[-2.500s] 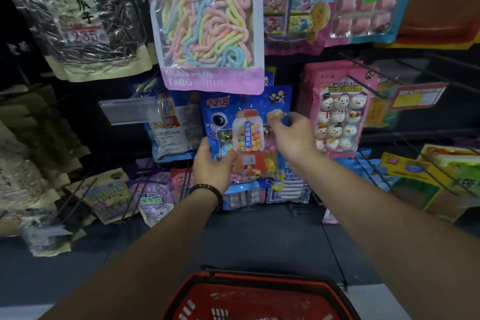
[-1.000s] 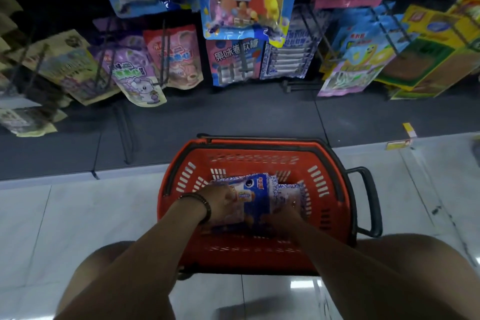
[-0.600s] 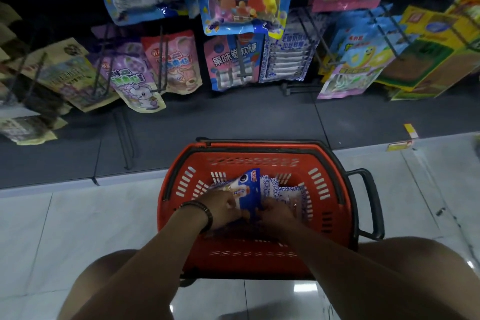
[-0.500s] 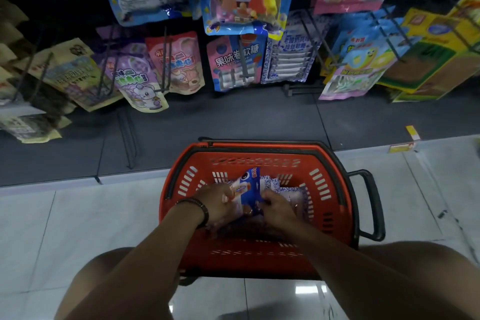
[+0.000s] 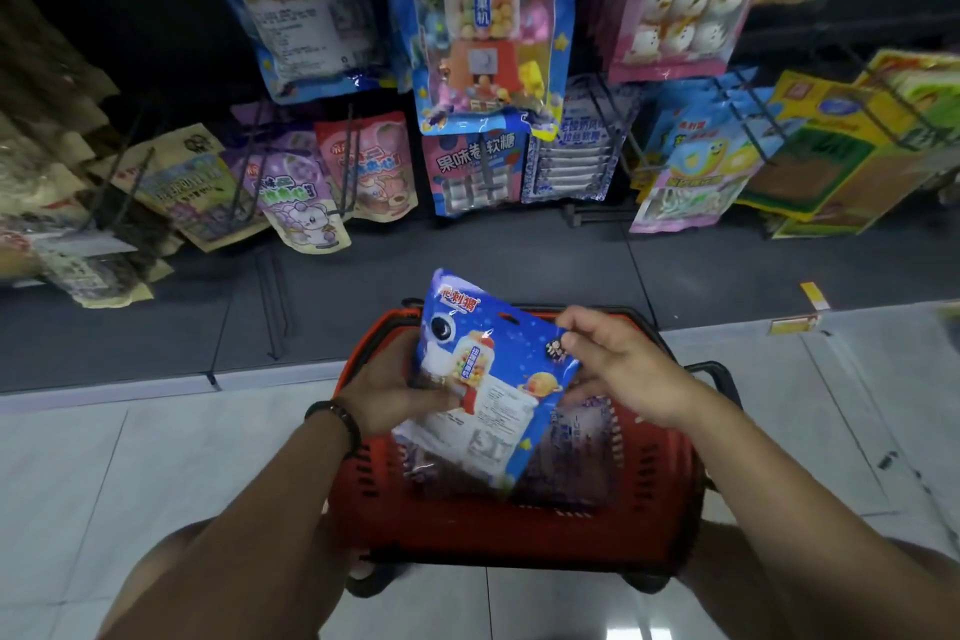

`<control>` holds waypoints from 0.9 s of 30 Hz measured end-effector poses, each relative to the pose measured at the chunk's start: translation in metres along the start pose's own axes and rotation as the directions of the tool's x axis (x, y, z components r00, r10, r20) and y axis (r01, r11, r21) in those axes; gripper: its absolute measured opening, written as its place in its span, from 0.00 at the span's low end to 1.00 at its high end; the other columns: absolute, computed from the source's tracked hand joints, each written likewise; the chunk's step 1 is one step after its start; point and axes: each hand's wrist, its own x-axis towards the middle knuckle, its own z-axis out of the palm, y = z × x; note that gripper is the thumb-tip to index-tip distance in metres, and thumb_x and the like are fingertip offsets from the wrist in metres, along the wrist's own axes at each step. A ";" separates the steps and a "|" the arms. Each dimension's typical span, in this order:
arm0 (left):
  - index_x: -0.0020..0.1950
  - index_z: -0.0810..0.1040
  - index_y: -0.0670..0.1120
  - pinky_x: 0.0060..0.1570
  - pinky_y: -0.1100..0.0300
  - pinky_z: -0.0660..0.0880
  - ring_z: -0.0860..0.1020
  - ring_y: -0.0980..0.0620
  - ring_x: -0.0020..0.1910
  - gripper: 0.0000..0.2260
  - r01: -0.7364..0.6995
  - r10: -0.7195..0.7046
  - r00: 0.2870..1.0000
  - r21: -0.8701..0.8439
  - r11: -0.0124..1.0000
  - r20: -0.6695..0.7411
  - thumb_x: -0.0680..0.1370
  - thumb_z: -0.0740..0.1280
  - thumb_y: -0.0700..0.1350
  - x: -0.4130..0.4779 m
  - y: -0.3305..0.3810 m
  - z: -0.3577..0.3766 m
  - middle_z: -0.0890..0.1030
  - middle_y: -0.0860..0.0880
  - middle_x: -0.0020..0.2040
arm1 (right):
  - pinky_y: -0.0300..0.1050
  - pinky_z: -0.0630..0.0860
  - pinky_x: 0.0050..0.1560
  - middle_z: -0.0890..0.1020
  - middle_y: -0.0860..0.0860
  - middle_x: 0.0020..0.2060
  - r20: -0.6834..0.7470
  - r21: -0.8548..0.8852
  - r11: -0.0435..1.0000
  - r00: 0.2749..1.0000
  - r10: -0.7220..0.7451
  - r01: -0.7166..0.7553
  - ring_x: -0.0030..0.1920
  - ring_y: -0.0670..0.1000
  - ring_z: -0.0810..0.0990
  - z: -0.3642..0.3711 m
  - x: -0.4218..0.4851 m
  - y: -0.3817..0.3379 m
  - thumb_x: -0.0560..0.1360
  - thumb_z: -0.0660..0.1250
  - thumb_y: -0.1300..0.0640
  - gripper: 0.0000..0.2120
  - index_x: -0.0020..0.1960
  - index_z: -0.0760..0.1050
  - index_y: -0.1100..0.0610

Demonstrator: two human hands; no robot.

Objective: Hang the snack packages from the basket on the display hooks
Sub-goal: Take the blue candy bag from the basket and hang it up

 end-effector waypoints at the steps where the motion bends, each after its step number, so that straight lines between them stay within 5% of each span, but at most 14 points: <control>1: 0.62 0.78 0.46 0.55 0.58 0.83 0.86 0.54 0.55 0.22 -0.025 0.024 0.999 -0.052 0.998 -0.028 0.73 0.76 0.29 0.000 0.001 0.000 0.88 0.54 0.55 | 0.52 0.87 0.40 0.83 0.57 0.44 -0.032 0.042 0.999 0.999 -0.011 0.012 0.42 0.58 0.87 -0.002 -0.001 -0.003 0.88 0.57 0.60 0.10 0.51 0.74 0.55; 3: 0.65 0.79 0.41 0.59 0.51 0.83 0.86 0.48 0.58 0.20 -0.034 0.021 0.996 -0.150 0.988 -0.083 0.74 0.76 0.32 0.002 0.000 0.001 0.87 0.49 0.59 | 0.50 0.86 0.36 0.82 0.56 0.41 -0.143 0.114 0.993 0.990 -0.016 0.032 0.38 0.55 0.87 -0.002 0.002 -0.006 0.88 0.58 0.60 0.10 0.51 0.74 0.55; 6: 0.65 0.80 0.42 0.56 0.56 0.83 0.86 0.48 0.58 0.18 -0.059 0.029 0.988 -0.195 0.979 -0.152 0.76 0.75 0.34 0.002 0.006 0.008 0.87 0.48 0.59 | 0.50 0.86 0.39 0.86 0.57 0.45 -0.306 0.220 0.973 0.952 0.007 0.063 0.40 0.55 0.88 -0.002 0.012 -0.009 0.87 0.63 0.57 0.07 0.53 0.78 0.56; 10: 0.64 0.80 0.44 0.55 0.51 0.84 0.87 0.46 0.56 0.18 -0.073 0.011 0.978 -0.290 0.954 -0.210 0.75 0.76 0.39 0.002 0.014 0.016 0.88 0.48 0.58 | 0.49 0.85 0.45 0.89 0.57 0.53 -0.200 0.212 0.977 0.980 0.015 0.029 0.53 0.58 0.89 -0.004 0.018 -0.008 0.82 0.71 0.60 0.07 0.60 0.81 0.58; 13: 0.61 0.81 0.44 0.49 0.59 0.84 0.87 0.46 0.54 0.15 -0.081 -0.002 0.968 -0.319 0.944 -0.251 0.75 0.76 0.37 0.002 0.020 0.022 0.89 0.49 0.54 | 0.47 0.84 0.41 0.90 0.56 0.51 -0.246 0.191 0.981 0.969 0.027 0.021 0.52 0.58 0.89 -0.002 0.023 -0.007 0.80 0.73 0.62 0.07 0.58 0.83 0.58; 15: 0.59 0.78 0.47 0.46 0.66 0.81 0.86 0.53 0.53 0.18 -0.103 0.012 0.925 -0.219 0.970 -0.380 0.73 0.79 0.40 0.001 0.023 0.029 0.88 0.53 0.53 | 0.49 0.84 0.43 0.90 0.56 0.50 -0.285 0.193 0.980 0.959 0.004 0.053 0.52 0.59 0.89 -0.003 0.027 -0.004 0.79 0.74 0.62 0.07 0.57 0.83 0.59; 18: 0.64 0.70 0.56 0.58 0.64 0.73 0.76 0.57 0.58 0.34 -0.082 0.196 0.792 0.217 0.973 -0.578 0.66 0.84 0.55 0.001 0.017 0.036 0.72 0.56 0.63 | 0.54 0.85 0.51 0.90 0.54 0.50 -0.347 0.131 0.986 0.936 -0.048 0.099 0.51 0.56 0.90 0.000 0.033 -0.001 0.78 0.75 0.63 0.07 0.56 0.84 0.59; 21: 0.67 0.70 0.59 0.65 0.69 0.68 0.70 0.58 0.66 0.37 -0.189 0.327 0.854 0.345 0.920 -0.405 0.63 0.80 0.62 -0.002 0.014 0.054 0.68 0.55 0.67 | 0.63 0.85 0.53 0.90 0.56 0.48 -0.445 0.081 0.988 0.892 -0.082 0.131 0.49 0.58 0.90 0.019 0.036 0.003 0.78 0.76 0.59 0.05 0.54 0.85 0.55; 24: 0.77 0.64 0.51 0.69 0.62 0.66 0.64 0.56 0.70 0.49 -0.183 0.309 0.902 0.380 0.907 -0.302 0.61 0.78 0.65 -0.001 0.010 0.077 0.63 0.55 0.72 | 0.68 0.83 0.51 0.88 0.58 0.46 -0.506 0.068 0.981 0.854 -0.123 0.181 0.48 0.63 0.88 0.052 0.031 0.005 0.78 0.75 0.49 0.09 0.53 0.85 0.53; 27: 0.73 0.69 0.53 0.63 0.55 0.75 0.72 0.54 0.65 0.36 -0.199 0.281 0.902 0.262 0.944 -0.327 0.68 0.76 0.58 0.006 0.008 0.078 0.72 0.55 0.66 | 0.63 0.84 0.51 0.89 0.53 0.44 -0.462 0.048 0.978 0.873 -0.157 0.202 0.46 0.58 0.88 0.078 0.025 0.003 0.78 0.76 0.48 0.09 0.50 0.85 0.54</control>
